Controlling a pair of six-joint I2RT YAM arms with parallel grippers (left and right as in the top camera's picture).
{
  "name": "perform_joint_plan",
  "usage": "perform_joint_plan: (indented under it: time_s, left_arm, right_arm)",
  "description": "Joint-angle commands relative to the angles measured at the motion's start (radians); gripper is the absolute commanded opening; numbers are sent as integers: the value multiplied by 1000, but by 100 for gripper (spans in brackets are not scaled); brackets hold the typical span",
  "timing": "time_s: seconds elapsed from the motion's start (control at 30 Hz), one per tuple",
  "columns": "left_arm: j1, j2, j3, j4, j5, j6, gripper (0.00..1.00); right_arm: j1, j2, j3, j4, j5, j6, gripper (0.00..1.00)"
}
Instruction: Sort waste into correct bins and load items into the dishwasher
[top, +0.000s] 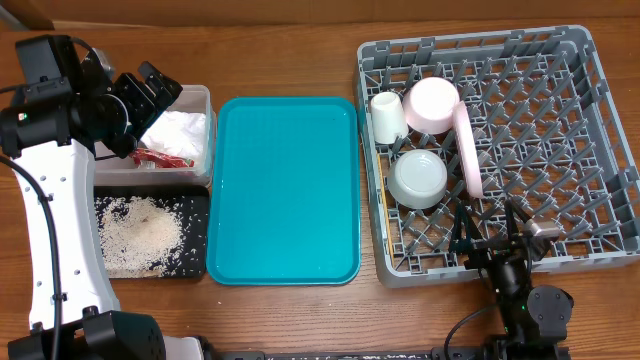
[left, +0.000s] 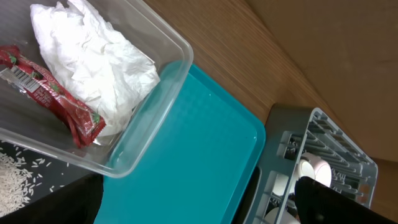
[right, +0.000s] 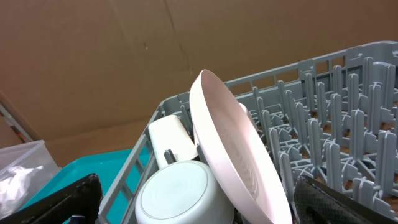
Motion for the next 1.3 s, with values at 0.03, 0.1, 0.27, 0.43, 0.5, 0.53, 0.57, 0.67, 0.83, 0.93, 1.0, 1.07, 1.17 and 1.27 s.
perform_joint_plan:
  time_s: [0.03,0.1,0.27,0.43,0.5,0.53,0.57,0.67,0.83,0.93,1.0,1.07,1.17,1.27]
  left_arm:
    - [-8,-38,17,1,-38,-9,100]
    - [-10,-79,15,2,-53,-9,100]
    - [-17,-259,-45,2,-231,67,100]
    - [-27,-463,-232,3,-265,71,100]
    - [-32,-550,-332,9,-322,81,100]
    - [-35,-585,-375,13,-338,81,100]
    - [-36,-635,-438,26,-343,81,100]
    - [-36,-774,-620,101,-336,80,100]
    - [-49,-995,-955,404,-315,70,100]
    - [-84,-1133,-1192,682,-309,70,100]
    - [-106,-1205,-1306,821,-311,71,100]
    - [-133,-1301,-1437,967,-332,74,100]
    - [-160,-1367,-1519,1040,-371,78,100]
    - [-197,-1415,-1576,1057,-424,83,100]
  right_arm:
    - [-6,-10,-11,5,6,-5,100]
    - [-6,-10,-11,5,6,-5,100]
    - [-6,-10,-11,5,6,-5,100]
    - [-6,-10,-11,5,6,-5,100]
    - [-6,-10,-11,5,6,-5,100]
    - [-6,-10,-11,5,6,-5,100]
    - [-6,-10,-11,5,6,-5,100]
    - [-6,-10,-11,5,6,-5,100]
    - [-6,-10,-11,5,6,-5,100]
    - [-6,-10,-11,5,6,-5,100]
    - [-6,-10,-11,5,6,-5,100]
    - [-6,-10,-11,5,6,-5,100]
    - [-6,-10,-11,5,6,-5,100]
    - [-6,-10,-11,5,6,-5,100]
